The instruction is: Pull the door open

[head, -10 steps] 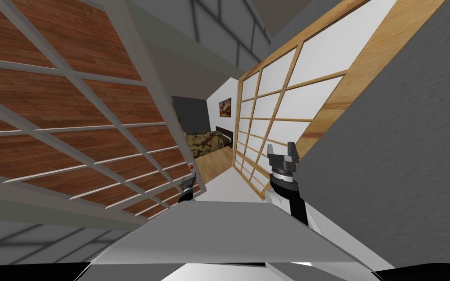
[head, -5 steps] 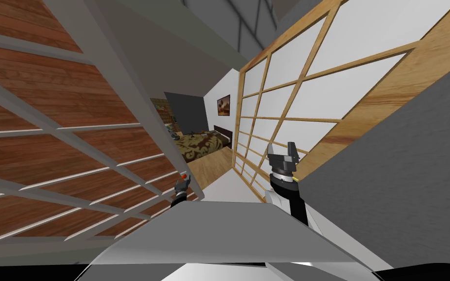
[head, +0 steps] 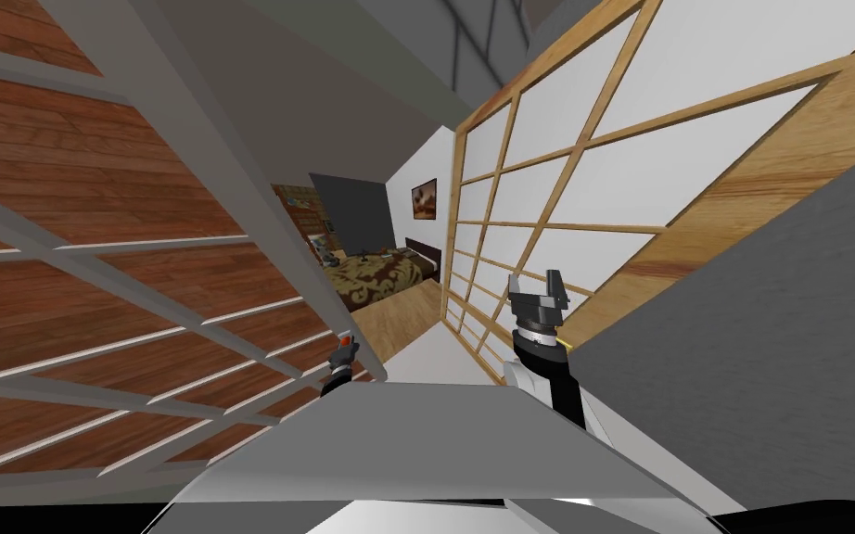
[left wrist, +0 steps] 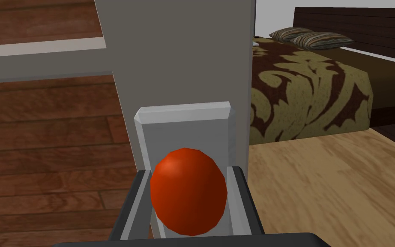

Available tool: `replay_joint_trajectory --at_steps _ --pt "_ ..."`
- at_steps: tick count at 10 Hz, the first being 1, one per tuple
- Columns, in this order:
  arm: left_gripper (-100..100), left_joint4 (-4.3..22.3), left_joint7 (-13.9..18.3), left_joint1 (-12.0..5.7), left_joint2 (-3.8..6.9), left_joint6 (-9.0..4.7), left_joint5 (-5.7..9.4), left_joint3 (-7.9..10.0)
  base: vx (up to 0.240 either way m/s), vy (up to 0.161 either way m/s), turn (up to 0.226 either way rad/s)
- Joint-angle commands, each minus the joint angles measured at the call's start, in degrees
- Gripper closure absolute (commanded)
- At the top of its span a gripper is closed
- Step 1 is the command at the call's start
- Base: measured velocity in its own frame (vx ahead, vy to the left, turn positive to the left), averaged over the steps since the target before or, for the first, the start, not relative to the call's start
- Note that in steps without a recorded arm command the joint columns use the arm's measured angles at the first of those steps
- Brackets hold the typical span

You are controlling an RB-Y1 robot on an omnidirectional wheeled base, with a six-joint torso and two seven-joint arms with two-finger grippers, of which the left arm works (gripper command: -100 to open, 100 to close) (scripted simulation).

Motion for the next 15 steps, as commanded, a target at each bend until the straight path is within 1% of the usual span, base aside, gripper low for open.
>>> replay_joint_trajectory --at_steps 1,3,4,5,8,10,12,13,14,15 --pt "100 -0.07 0.03 -0.02 -0.10 -0.03 -0.04 -0.09 -0.016 0.001 -0.010" --pt "100 -0.07 0.03 -0.02 -0.10 -0.03 -0.04 -0.09 -0.003 -0.002 0.002" --pt "100 -0.67 0.83 0.26 0.40 0.29 -0.62 -1.32 -0.122 0.008 -0.061" --pt "100 -0.84 1.04 0.31 0.52 0.33 -0.77 -1.61 -0.204 -0.006 -0.078" --pt "100 -2.01 2.43 0.67 1.36 0.63 -1.74 -3.62 -0.209 0.004 -0.055" --pt "100 -3.18 3.83 1.02 2.20 0.93 -2.72 -5.65 -0.271 0.004 -0.074" --pt "100 -3.18 3.83 1.02 2.20 0.93 -2.72 -5.65 -0.132 0.016 -0.025" --pt "100 -3.77 4.53 1.20 2.62 1.08 -3.21 -6.66 -0.116 -0.007 -0.033" --pt "100 -2.91 4.34 1.17 2.24 1.13 -3.04 -6.42 -0.067 0.000 -0.017" --pt "100 -3.52 5.53 1.73 3.15 0.72 -3.74 -7.82 -0.171 0.009 -0.100"
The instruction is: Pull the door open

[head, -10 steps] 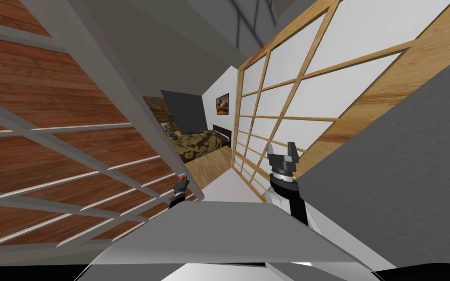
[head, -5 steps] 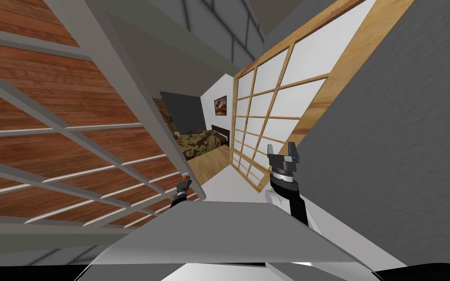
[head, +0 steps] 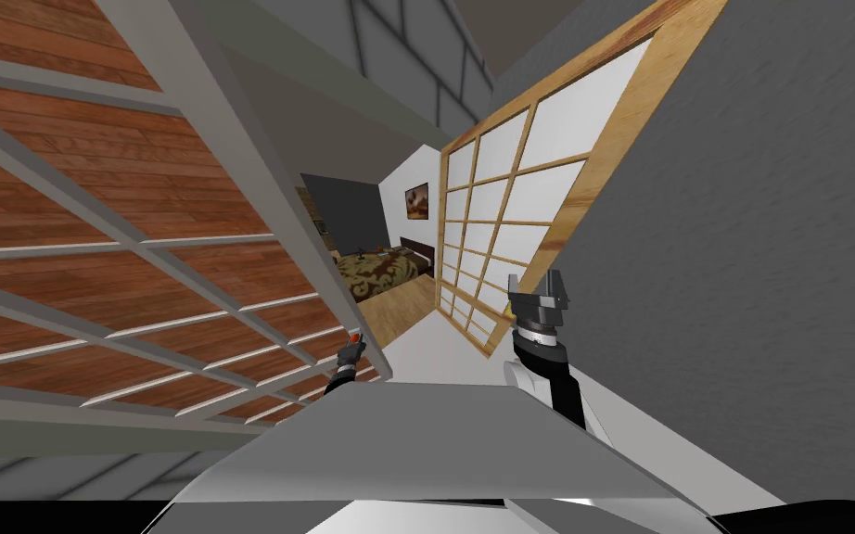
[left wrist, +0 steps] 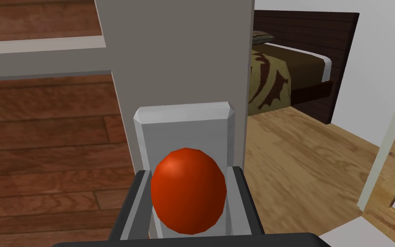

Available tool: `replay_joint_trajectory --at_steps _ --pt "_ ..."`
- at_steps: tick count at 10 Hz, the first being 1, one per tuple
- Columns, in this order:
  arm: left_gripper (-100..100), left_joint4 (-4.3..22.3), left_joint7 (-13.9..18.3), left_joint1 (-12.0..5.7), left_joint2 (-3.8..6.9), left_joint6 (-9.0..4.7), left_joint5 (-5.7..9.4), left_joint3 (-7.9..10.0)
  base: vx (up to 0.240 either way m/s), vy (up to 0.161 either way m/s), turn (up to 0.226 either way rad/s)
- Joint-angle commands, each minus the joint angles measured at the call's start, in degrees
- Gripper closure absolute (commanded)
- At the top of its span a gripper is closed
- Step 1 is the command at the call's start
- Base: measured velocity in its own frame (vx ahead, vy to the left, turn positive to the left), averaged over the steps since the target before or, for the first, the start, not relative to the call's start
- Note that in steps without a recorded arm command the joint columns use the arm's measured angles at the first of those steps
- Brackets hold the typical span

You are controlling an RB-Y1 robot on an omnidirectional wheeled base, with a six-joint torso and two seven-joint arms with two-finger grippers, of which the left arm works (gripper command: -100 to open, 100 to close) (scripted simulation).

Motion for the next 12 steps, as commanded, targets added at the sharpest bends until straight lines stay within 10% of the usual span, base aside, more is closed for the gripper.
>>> replay_joint_trajectory --at_steps 1,12 --pt "100 -0.13 0.94 0.35 0.43 -0.43 -0.54 -1.09 -0.236 0.020 -0.094" --pt "100 -1.91 8.04 3.95 6.06 -5.09 -4.48 -9.19 -0.225 0.017 -0.089"
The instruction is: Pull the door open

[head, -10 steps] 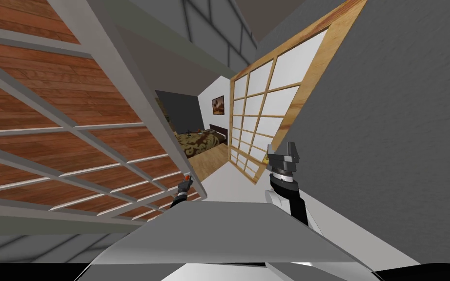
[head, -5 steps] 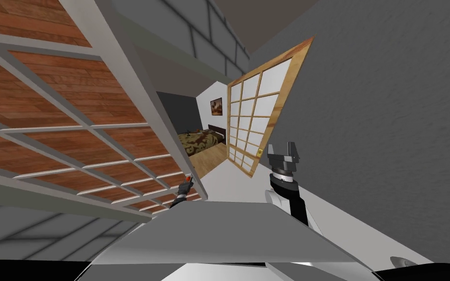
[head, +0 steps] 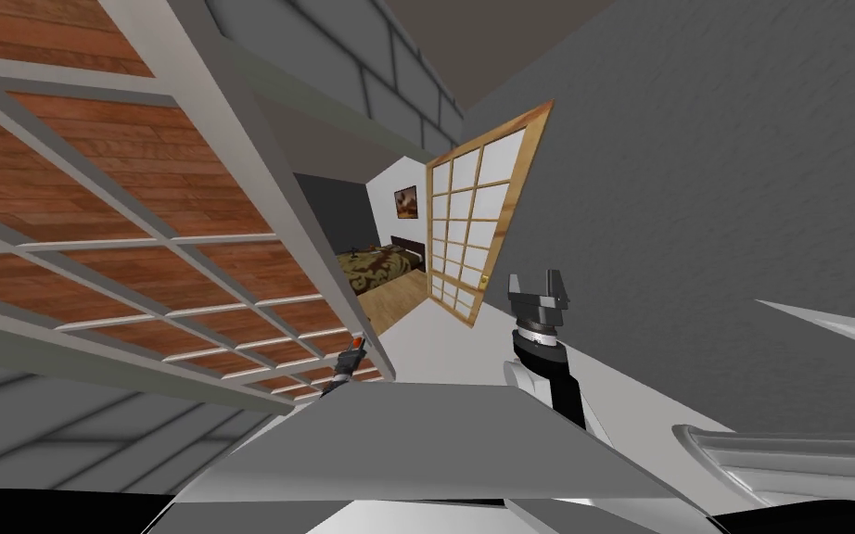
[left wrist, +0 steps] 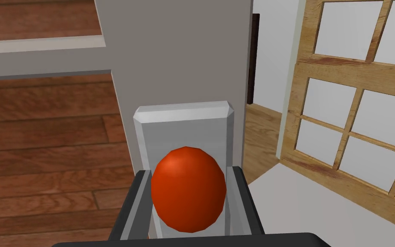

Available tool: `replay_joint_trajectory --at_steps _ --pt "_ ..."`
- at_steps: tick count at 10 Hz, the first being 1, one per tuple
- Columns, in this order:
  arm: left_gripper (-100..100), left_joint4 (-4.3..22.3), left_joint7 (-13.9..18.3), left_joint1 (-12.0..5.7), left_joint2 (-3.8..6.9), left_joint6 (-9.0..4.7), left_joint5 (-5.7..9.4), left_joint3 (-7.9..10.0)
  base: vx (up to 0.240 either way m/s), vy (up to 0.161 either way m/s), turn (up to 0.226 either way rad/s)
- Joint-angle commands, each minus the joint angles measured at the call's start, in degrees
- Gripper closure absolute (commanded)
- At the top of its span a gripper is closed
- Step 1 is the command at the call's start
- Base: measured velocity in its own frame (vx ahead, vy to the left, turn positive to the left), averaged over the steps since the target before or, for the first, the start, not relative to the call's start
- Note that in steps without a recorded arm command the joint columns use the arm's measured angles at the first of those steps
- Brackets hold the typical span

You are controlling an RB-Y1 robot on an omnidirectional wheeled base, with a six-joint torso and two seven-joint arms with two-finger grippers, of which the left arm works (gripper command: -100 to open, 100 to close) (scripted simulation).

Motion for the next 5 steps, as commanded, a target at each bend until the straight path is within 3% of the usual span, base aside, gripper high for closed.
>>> replay_joint_trajectory --at_steps 1,3,4,5 --pt "100 -0.27 1.32 0.99 1.00 -1.32 -0.66 -1.44 -0.288 0.039 -0.107" --pt "100 -0.54 2.79 1.82 2.32 -2.74 -1.38 -2.98 -0.231 0.042 -0.114" --pt "100 -0.03 2.47 1.43 1.92 -2.12 -1.22 -2.67 -0.098 -0.001 -0.012" --pt "100 0.32 3.40 2.07 2.51 -3.23 -1.62 -3.67 -0.163 0.035 -0.095"
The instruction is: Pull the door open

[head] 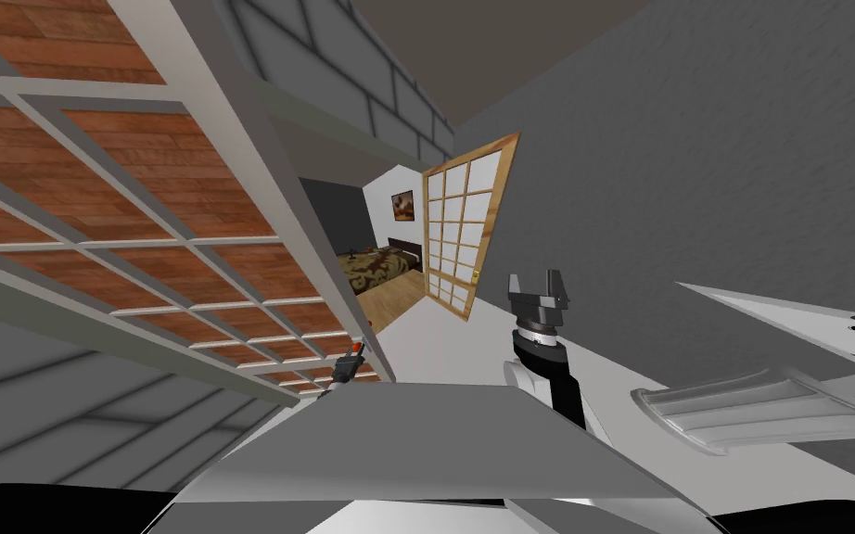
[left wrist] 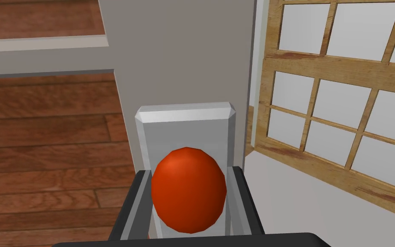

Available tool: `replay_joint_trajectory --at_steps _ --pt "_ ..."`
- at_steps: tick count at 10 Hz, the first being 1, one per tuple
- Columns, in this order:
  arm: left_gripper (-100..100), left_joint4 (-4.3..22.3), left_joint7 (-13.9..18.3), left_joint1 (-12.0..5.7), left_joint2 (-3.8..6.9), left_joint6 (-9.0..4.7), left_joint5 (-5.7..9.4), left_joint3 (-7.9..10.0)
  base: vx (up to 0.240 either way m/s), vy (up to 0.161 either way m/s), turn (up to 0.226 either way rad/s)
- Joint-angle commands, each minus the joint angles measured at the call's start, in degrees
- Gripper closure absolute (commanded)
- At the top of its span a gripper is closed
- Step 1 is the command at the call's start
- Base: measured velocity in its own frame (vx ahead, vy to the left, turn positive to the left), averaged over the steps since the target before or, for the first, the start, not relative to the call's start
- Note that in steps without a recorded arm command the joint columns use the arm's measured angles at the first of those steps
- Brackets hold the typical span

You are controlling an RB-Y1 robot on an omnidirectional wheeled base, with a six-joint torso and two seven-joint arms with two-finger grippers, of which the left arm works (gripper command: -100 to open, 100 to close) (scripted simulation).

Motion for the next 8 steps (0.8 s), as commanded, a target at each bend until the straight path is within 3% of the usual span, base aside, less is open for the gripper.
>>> replay_joint_trajectory --at_steps 1,7,8 --pt "100 -0.21 0.69 0.58 0.72 -1.21 -0.30 -0.70 -0.224 0.059 -0.164" --pt "100 0.90 3.91 2.15 3.33 -6.04 -1.66 -3.86 -0.226 0.046 -0.133" --pt "100 1.17 3.66 1.87 3.00 -5.43 -1.59 -3.65 -0.107 0.013 -0.023"
